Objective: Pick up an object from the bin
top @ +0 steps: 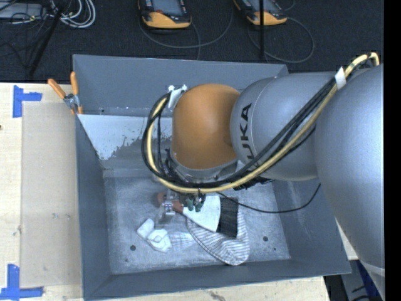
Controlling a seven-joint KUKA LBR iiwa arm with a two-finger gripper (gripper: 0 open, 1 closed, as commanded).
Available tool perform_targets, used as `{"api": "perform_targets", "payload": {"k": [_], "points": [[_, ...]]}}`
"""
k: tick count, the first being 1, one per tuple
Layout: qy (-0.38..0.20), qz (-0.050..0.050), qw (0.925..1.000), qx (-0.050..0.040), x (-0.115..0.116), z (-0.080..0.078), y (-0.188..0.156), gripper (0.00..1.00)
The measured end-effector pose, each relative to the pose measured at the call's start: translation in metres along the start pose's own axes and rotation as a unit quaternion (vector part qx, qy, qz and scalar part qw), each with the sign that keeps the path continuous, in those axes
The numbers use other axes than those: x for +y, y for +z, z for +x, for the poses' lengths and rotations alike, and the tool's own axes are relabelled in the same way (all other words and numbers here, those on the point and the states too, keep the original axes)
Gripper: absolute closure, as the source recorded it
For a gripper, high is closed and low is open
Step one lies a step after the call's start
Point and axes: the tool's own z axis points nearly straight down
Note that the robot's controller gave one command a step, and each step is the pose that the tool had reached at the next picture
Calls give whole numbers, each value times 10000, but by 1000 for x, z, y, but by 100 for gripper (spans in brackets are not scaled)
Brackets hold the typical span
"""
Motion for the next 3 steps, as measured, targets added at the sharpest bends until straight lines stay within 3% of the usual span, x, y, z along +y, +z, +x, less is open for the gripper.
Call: {"api": "perform_targets", "payload": {"k": [1,2,3], "points": [[4,-2,10000,-4,0,0,0,0],[-533,-34,9986,-24,3,-14,75,100],[-529,-36,9986,-31,3,-14,75,100]]}}
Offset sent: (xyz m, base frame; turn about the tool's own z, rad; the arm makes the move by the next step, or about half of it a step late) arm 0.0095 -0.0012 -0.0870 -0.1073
